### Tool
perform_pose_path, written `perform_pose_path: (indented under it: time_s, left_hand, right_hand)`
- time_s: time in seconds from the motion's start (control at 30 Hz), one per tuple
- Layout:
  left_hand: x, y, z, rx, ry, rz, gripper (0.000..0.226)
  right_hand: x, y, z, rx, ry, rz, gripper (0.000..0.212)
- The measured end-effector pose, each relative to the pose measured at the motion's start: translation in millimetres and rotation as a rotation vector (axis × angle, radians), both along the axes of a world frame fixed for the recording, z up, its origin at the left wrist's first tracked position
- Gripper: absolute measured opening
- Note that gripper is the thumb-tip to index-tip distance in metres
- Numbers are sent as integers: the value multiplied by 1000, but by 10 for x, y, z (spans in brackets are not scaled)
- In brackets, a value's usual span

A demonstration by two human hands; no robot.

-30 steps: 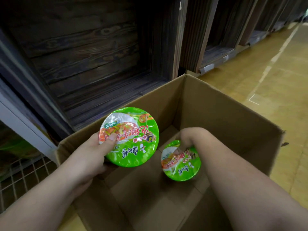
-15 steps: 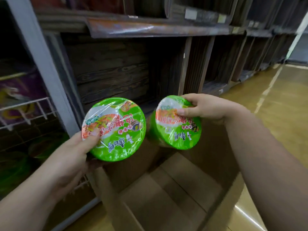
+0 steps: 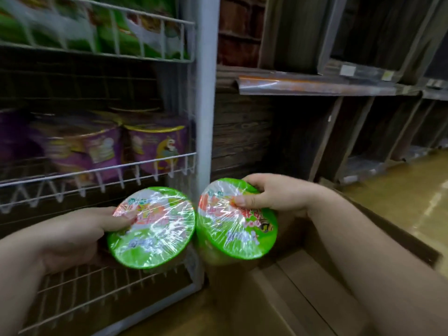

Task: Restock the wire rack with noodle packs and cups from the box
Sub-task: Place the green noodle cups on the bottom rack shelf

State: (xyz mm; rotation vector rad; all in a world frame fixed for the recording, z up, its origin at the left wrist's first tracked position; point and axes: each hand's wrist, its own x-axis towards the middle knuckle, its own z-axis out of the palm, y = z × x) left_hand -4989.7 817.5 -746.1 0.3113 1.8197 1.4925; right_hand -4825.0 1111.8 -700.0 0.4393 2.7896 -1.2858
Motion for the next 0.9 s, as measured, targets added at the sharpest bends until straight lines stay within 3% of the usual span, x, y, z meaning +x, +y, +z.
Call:
perform_pose_path:
  time_s: [0.03, 0.13, 0.3, 0.4, 0.9]
  left_hand:
    - [-72, -153, -15, -10, -12, 25, 72]
    - [-237, -496, -25, -35, -21, 89, 53]
    - [-484, -1023, -129, -83, -62, 192, 29]
    - [-536, -1252, -171, -97, -78, 259, 24]
    - [-758, -1935, -558, -126, -154, 458, 29]
  right_hand:
    - [-129, -124, -39, 19, -9, 21, 49]
    - [-441, -439, -178, -72, -2, 23, 43]
    - [-889, -896, -360, -108, -13, 72, 55]
    - [-1091, -1100, -415, -172, -19, 78, 41]
    - [-1789, -1793, -864, -281, -89, 110, 44]
